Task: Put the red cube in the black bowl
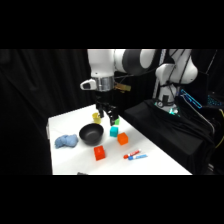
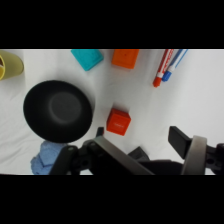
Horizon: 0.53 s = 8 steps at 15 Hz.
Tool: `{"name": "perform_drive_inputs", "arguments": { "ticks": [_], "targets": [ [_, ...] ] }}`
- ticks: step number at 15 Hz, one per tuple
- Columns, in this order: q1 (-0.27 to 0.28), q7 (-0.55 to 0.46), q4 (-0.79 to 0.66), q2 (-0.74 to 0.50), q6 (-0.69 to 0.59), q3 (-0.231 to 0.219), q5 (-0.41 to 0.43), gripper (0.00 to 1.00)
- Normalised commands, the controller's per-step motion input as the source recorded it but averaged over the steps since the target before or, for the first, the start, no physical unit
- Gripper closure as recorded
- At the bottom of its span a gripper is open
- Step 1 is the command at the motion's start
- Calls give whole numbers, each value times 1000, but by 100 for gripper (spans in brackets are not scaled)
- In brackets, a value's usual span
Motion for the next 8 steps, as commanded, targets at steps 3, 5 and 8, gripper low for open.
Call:
{"name": "perform_drive_inputs", "arguments": {
  "ticks": [3,5,8],
  "targets": [
    [-10,116,86,77,11,7,-38,0],
    [-5,257,199,178,29,-11,-70,0],
    [12,280,263,242,58,-9,-72,0]
  ]
}}
